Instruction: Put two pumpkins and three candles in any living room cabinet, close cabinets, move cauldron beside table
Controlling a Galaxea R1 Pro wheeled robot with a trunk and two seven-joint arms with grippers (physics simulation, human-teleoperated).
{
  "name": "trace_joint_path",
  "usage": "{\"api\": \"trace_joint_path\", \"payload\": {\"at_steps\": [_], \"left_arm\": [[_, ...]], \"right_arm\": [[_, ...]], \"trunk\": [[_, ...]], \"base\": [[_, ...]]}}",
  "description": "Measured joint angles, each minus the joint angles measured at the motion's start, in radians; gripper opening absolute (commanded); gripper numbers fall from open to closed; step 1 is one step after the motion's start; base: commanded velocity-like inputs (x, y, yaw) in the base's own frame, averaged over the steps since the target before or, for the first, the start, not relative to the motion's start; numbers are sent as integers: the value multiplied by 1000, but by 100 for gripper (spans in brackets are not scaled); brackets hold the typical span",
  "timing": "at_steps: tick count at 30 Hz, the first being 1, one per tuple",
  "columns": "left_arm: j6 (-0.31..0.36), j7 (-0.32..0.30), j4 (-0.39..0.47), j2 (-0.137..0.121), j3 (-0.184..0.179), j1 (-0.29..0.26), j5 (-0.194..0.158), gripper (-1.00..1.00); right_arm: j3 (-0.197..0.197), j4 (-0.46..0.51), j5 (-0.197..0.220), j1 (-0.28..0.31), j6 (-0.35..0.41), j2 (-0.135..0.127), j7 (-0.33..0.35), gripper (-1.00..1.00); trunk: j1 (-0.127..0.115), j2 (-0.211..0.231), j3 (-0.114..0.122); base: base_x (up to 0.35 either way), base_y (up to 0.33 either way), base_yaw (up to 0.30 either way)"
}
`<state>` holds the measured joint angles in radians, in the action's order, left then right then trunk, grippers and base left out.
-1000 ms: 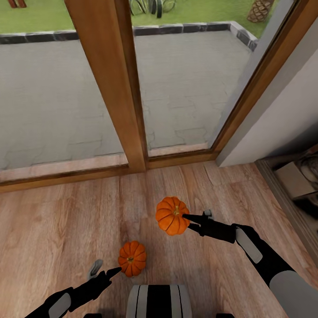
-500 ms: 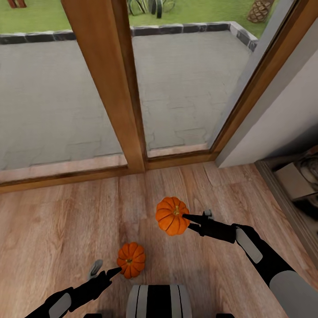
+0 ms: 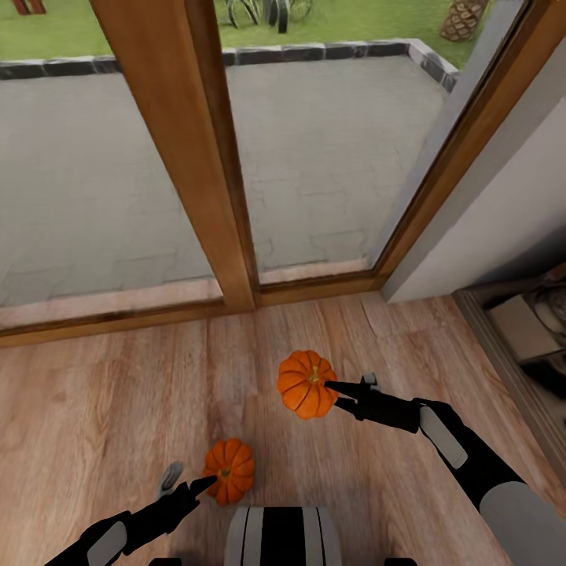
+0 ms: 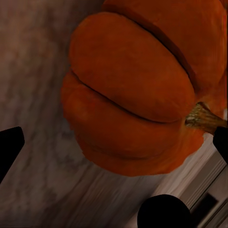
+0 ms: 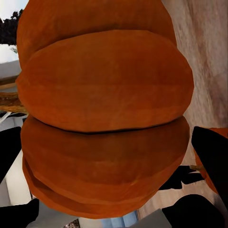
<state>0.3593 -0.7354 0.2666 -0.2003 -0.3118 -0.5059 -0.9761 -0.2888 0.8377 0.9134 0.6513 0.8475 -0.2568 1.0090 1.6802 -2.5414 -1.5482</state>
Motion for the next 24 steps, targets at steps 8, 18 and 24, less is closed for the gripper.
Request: {"api": "trace_joint_path", "payload": {"at_steps": [8, 18, 24], "left_arm": [[0, 0, 0, 0, 0, 0, 0, 100], [0, 0, 0, 0, 0, 0, 0, 100], [1, 1, 0, 0, 0, 0, 0, 100]], "right_arm": [[0, 0, 0, 0, 0, 0, 0, -100], [0, 0, 0, 0, 0, 0, 0, -100], [0, 0, 0, 0, 0, 0, 0, -100]], "trunk": [[0, 0, 0], [0, 0, 0], [0, 0, 0]], "base": [[57, 0, 0], [16, 0, 0], [0, 0, 0]]}}
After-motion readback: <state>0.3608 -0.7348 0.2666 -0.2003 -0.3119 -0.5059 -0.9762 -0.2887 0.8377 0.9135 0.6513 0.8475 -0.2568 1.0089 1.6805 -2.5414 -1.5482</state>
